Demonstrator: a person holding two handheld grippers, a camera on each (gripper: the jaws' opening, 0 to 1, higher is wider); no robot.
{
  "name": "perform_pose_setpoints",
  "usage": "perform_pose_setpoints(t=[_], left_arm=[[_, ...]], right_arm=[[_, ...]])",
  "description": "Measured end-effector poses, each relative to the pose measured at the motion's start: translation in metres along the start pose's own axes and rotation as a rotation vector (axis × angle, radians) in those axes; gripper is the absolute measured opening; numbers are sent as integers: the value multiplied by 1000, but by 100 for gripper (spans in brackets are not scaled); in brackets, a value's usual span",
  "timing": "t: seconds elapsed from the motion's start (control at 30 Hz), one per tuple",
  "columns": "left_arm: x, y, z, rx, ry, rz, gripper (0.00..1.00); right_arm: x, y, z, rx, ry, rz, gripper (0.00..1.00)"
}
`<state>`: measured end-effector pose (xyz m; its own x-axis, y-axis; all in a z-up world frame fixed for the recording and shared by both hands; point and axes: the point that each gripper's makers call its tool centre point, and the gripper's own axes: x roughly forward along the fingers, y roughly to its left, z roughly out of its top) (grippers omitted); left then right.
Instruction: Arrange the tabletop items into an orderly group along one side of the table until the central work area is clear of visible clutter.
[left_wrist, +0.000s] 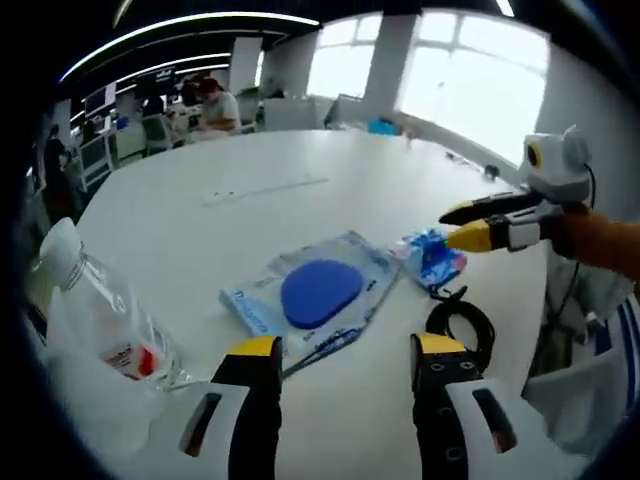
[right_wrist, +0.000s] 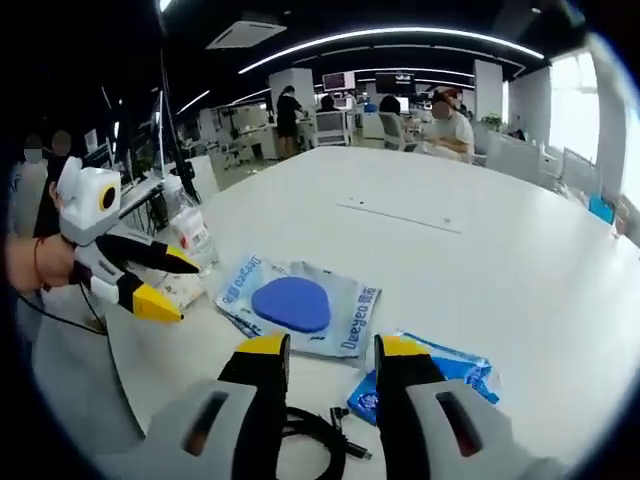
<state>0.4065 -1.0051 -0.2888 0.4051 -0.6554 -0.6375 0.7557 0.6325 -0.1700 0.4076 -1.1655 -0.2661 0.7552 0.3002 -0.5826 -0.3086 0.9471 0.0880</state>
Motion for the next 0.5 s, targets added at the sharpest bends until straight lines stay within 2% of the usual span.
perform_pose_setpoints(t=[0.2, 0.3, 0.4, 0.47, 0.5], left_arm=[[6, -5, -7, 33, 25, 0, 44], [12, -6, -12, 78, 52, 9, 42], [16, -3, -17, 162, 99, 31, 41], [21, -5, -17, 229, 99, 19, 41], [22, -4, -20, 215, 114, 24, 40]], right_arm=[[12, -11, 12, -29, 4, 4, 31], [18, -16, 15, -40, 12, 5, 30], [27, -22, 16, -51, 26, 7, 30], [32, -26, 16, -59, 41, 9, 30], [34, -27, 17, -61, 42, 11, 30]])
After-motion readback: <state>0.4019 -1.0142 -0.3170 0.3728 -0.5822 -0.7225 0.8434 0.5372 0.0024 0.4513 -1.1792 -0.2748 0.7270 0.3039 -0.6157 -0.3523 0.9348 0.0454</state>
